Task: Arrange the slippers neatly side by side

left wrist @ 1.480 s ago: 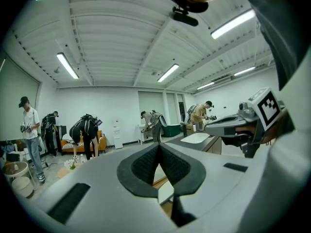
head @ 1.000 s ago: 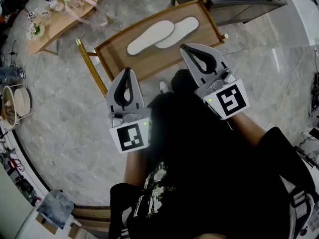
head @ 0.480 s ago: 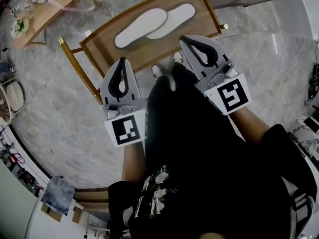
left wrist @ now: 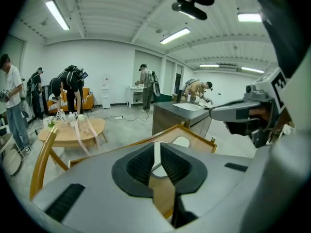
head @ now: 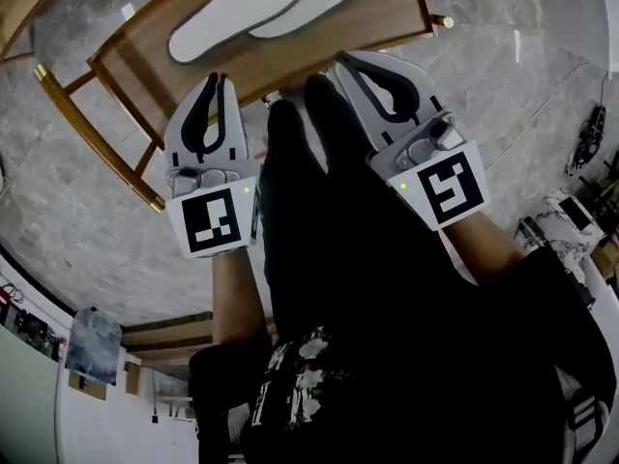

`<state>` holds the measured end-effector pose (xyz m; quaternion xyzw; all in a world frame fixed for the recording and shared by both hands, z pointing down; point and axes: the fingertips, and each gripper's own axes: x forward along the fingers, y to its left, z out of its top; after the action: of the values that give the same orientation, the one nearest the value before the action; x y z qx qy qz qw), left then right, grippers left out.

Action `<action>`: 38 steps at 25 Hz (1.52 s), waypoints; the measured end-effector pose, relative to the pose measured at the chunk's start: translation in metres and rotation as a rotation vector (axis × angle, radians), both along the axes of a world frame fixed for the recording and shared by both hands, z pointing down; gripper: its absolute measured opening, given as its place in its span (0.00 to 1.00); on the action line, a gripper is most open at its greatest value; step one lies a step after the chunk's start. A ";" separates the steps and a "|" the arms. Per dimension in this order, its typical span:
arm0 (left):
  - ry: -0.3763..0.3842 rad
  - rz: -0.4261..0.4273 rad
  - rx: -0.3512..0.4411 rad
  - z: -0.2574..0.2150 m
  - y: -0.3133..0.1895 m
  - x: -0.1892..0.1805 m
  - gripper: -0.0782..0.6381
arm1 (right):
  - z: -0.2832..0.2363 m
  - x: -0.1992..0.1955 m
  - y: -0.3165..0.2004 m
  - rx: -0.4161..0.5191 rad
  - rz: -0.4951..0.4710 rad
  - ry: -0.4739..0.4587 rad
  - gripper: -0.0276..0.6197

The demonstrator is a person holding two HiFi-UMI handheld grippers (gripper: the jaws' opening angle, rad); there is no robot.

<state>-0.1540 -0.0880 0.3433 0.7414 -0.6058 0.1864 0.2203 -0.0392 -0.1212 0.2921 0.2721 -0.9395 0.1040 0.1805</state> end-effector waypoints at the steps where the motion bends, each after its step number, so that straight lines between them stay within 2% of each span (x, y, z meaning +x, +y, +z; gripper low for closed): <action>1: -0.009 -0.002 -0.010 0.008 -0.003 -0.001 0.19 | 0.007 0.001 0.002 -0.018 -0.002 0.006 0.03; 2: -0.026 0.001 -0.021 0.016 -0.007 -0.001 0.27 | 0.014 0.003 0.003 -0.036 -0.003 0.013 0.03; 4: -0.100 0.028 -0.044 0.033 -0.013 -0.001 0.28 | 0.029 0.008 0.002 -0.058 -0.004 0.027 0.03; 7: -0.285 0.108 -0.072 0.056 -0.020 -0.003 0.29 | 0.043 0.008 -0.005 -0.065 0.005 0.021 0.03; 9: -0.376 0.174 -0.087 0.068 -0.021 -0.001 0.29 | 0.048 0.007 -0.005 -0.081 0.013 0.012 0.03; 12: -0.443 0.250 -0.110 0.090 -0.026 0.004 0.30 | 0.060 0.006 -0.009 -0.107 0.017 0.012 0.03; 17: -0.563 0.341 -0.206 0.122 -0.030 0.005 0.30 | 0.068 0.005 -0.014 -0.124 0.044 -0.027 0.03; 22: -0.664 0.393 -0.307 0.149 -0.031 -0.001 0.30 | 0.082 0.010 -0.010 -0.176 0.042 0.010 0.03; 26: -0.692 0.399 -0.334 0.161 -0.035 -0.015 0.28 | 0.080 0.009 -0.012 -0.170 0.062 0.010 0.03; 34: -0.653 0.396 -0.322 0.153 -0.036 -0.003 0.22 | 0.080 0.012 -0.010 -0.171 0.051 0.001 0.03; 38: -0.624 0.346 -0.297 0.135 -0.041 -0.004 0.18 | 0.077 0.008 -0.011 -0.164 0.036 0.002 0.03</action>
<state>-0.1581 -0.1285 0.4787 0.7004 -0.4759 0.5232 0.0955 -0.0310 -0.1317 0.3695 0.2730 -0.9226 0.1838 0.2011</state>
